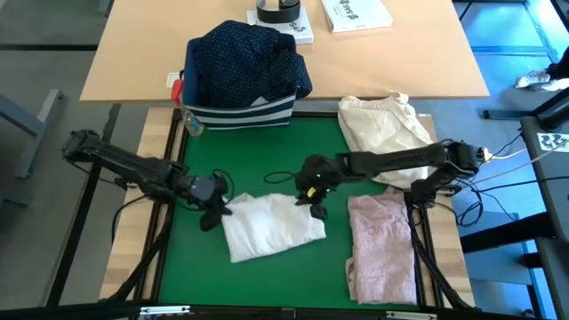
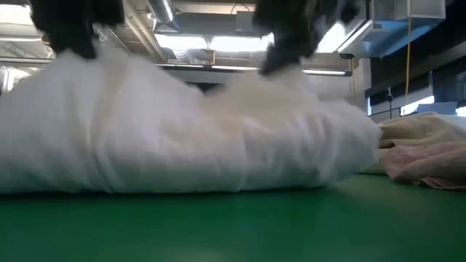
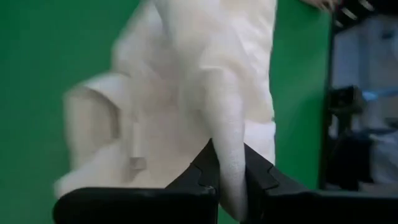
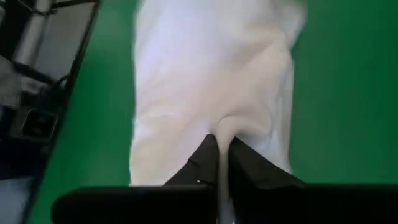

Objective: Fold laundry
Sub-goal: Fold the white polo shirt

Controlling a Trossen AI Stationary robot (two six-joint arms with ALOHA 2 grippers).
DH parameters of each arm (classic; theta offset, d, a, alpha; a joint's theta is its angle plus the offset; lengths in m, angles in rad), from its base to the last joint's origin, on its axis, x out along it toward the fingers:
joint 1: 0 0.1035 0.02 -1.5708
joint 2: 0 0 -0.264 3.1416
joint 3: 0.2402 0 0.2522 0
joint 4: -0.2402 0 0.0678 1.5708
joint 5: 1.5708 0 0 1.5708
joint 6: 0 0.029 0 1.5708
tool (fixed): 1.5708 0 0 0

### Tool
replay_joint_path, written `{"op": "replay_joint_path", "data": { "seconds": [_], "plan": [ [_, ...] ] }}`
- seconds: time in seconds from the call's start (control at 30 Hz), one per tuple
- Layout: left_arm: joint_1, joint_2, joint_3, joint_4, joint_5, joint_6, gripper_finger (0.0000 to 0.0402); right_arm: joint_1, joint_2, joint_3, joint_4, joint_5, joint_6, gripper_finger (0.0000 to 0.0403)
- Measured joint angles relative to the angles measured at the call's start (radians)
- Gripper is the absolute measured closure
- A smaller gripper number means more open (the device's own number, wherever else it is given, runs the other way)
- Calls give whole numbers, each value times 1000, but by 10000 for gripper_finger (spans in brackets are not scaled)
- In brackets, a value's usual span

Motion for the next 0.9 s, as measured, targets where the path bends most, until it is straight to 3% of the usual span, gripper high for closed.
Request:
{"op": "replay_joint_path", "data": {
  "seconds": [0.13, 0.23, 0.47, 0.8, 0.9],
  "plan": [
    [-108, -34, 90, -253, -399, -77, 386, 22, 0, 4, 171, 341, -84, 395],
    [-143, -43, 30, -364, -587, -199, 386, -11, 69, -1, 287, 453, -90, 393],
    [-100, -47, -208, -393, -591, -356, 379, -103, 197, -5, 252, 477, -63, 395],
    [-33, -53, -217, -294, -724, -218, 369, -143, 208, -4, 189, 474, -61, 386],
    [-9, -51, -217, -269, -740, -183, 361, -144, 217, -5, 182, 524, -17, 371]
  ]
}}
